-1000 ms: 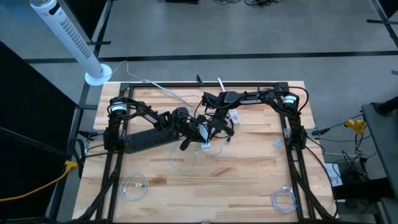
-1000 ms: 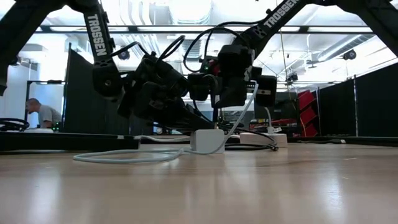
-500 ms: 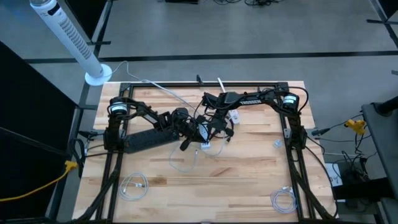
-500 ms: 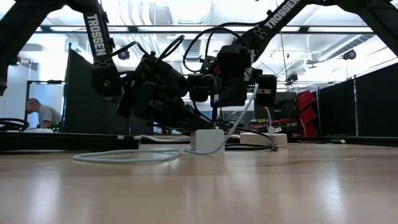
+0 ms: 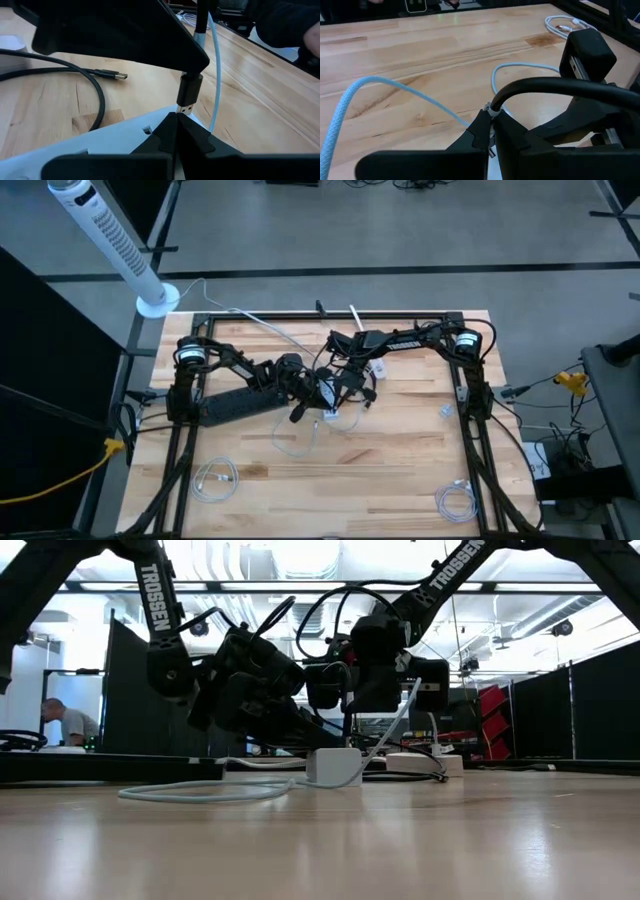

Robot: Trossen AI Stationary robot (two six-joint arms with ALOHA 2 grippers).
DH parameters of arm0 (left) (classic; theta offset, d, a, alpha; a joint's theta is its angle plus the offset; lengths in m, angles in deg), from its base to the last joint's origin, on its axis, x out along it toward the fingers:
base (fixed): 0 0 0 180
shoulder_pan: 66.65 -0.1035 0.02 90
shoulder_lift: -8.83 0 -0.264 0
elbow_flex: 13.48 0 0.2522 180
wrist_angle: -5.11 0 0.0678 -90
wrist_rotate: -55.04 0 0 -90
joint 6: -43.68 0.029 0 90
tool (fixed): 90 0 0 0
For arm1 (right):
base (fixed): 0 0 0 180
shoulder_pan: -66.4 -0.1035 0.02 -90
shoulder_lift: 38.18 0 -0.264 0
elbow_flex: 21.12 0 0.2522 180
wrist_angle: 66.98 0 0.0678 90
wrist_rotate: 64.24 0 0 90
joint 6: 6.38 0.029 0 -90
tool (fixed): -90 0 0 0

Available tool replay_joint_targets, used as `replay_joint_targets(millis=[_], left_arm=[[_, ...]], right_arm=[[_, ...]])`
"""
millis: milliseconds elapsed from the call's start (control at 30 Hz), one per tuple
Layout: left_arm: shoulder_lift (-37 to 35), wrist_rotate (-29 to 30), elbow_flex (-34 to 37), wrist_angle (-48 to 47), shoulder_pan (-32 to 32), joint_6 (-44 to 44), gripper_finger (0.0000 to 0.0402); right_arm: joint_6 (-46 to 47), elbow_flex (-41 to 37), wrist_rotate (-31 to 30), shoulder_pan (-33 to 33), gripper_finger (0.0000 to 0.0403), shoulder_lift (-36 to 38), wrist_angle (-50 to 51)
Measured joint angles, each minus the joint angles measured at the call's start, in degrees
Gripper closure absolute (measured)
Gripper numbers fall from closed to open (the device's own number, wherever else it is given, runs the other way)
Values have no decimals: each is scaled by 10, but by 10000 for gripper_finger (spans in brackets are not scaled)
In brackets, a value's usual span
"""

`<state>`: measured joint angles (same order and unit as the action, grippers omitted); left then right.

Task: Insert USB
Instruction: Insert the left black USB cable into the left white outlet

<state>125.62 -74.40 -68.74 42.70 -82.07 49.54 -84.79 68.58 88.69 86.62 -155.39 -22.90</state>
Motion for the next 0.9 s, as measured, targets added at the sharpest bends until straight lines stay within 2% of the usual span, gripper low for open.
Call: replay_joint_targets(millis=[500,633,800,900], left_arm=[[0,-18,1,-1,0,-9,401],[-1,-17,1,-1,0,-17,401],[-1,10,0,1,2,-22,401],[-1,13,0,1,1,-23,401]], right_arm=[[-6,-1,-15,18,399,0,-6],[24,7,-26,18,398,0,-9],[55,7,-83,17,398,-3,-7],[66,7,-94,15,399,-2,0]])
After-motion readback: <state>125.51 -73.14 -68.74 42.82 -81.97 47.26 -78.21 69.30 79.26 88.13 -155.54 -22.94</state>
